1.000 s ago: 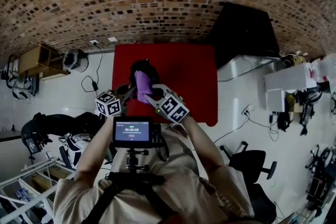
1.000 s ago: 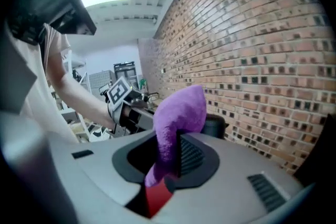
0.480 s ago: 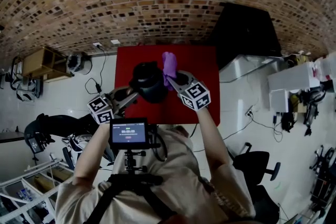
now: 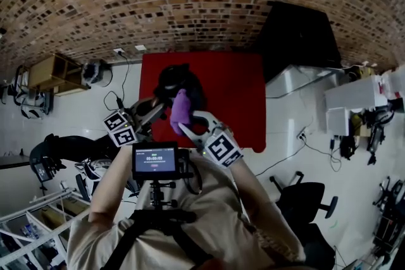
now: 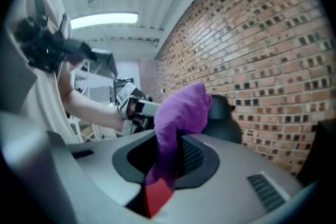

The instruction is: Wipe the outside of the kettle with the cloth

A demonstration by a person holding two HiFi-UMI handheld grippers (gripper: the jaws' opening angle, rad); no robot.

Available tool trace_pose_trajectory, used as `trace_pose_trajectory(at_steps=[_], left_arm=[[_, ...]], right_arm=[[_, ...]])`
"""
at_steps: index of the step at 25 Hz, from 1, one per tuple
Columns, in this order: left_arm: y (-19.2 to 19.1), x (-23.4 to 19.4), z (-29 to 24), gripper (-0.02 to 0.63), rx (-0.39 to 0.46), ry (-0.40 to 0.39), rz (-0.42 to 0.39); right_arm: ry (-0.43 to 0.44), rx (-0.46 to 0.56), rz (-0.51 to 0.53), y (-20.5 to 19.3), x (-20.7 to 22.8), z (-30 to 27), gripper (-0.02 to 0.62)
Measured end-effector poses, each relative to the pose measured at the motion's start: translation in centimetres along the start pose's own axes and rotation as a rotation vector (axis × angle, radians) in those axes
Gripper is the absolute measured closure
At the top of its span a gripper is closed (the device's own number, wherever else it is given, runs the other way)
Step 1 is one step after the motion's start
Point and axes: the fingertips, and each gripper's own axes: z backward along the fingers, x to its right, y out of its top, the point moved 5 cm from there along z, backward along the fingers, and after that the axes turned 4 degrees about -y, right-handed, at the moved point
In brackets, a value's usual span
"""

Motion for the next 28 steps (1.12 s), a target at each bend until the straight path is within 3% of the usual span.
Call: trace_pose_trajectory(at_steps=[2, 4, 7, 11, 14, 17, 20, 23, 26, 28], left_arm=[[0.4, 0.5, -0.4, 0.508, -0.015, -0.015, -0.016], [0.7, 1.1, -0.6, 0.509, -0.022, -0.036, -0.023], [1.2, 1.6, -0.6, 0.507, -0.013, -0.048, -0.030], [1.7, 2.8, 0.0, 0.506, -0.016, -0.093, -0.074], [2.3, 3.9, -0.5, 0.509, 0.000, -0.094, -0.075], [2.4, 3.7, -0.6, 0.509, 0.030, -0.047, -0.022], [2.2, 2.4, 0.1, 0.508, 0.053, -0.017, 0.005], [2.5, 1.6, 0.5, 0.506, 0.077, 0.000, 0.017], [2.7, 1.7, 0.4, 0.506, 0.093, -0.012, 0.046], [2.7, 2.1, 0.2, 0.505, 0.095, -0.026, 0.056]], right_arm=[[-0.010, -0.048, 0.129, -0.9, -1.1, -1.9, 0.500], [-0.022, -0.027, 0.179, -1.3, -0.2, -1.5, 0.502], [-0.065, 0.042, 0.060, -0.8, 3.2, 2.0, 0.502], [-0.231, 0.034, -0.079, -2.3, 9.6, 4.3, 0.502], [-0.280, -0.006, -0.125, -3.5, 12.6, 3.6, 0.502], [-0.326, 0.028, -0.106, -1.9, 11.7, 5.5, 0.502], [-0.217, 0.098, -0.035, 0.9, 6.3, 6.2, 0.502], [-0.071, 0.033, 0.055, 0.5, 0.4, 2.3, 0.502], [-0.066, -0.023, 0.152, -2.0, -0.9, -0.7, 0.502], [-0.084, -0.031, 0.171, -3.0, 0.1, 0.2, 0.502]])
